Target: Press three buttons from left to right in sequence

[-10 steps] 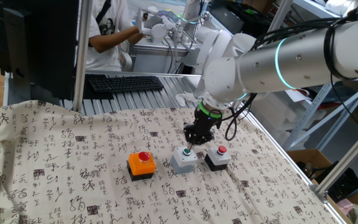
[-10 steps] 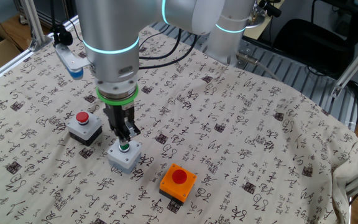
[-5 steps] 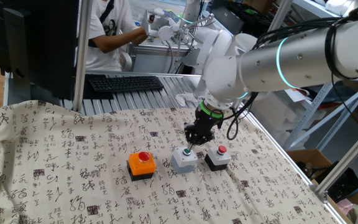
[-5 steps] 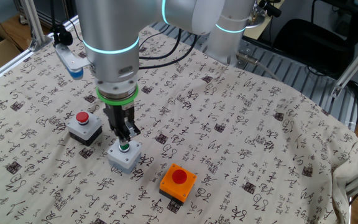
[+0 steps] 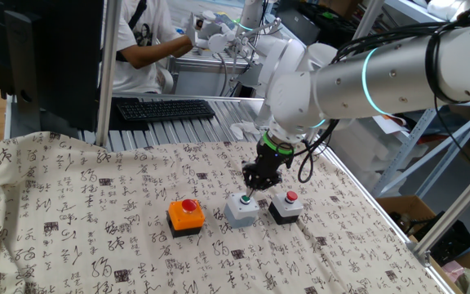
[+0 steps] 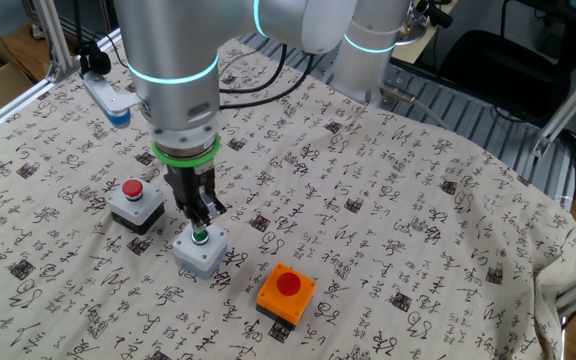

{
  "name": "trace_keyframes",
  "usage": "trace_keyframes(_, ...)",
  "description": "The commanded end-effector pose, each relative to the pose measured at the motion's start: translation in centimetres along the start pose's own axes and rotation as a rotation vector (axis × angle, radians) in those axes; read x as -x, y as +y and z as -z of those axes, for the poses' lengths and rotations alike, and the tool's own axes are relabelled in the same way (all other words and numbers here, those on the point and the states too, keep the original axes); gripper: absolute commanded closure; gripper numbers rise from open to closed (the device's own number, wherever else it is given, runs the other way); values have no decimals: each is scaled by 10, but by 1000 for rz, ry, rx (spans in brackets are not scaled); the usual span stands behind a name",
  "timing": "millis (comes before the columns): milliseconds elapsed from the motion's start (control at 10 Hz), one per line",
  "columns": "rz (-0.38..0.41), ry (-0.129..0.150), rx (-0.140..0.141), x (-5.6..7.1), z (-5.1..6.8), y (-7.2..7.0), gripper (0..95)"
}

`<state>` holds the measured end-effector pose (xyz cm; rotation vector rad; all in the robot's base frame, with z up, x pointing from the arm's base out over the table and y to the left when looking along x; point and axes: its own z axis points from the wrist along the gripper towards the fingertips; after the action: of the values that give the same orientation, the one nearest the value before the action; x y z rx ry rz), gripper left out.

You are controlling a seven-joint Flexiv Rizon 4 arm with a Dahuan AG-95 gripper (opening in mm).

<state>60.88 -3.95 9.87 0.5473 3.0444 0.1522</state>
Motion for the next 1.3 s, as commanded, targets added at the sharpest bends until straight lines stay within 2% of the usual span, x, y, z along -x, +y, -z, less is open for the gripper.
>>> trace_keyframes(100,6,-2,2,0,-1,-1,950)
trace_keyframes(400,11,2,0,-1,1,3,950)
trace_keyframes(800,-7,1,-20,-9,7,29,950)
trace_keyframes(1300,-36,-4,-31,-18,5,58,950)
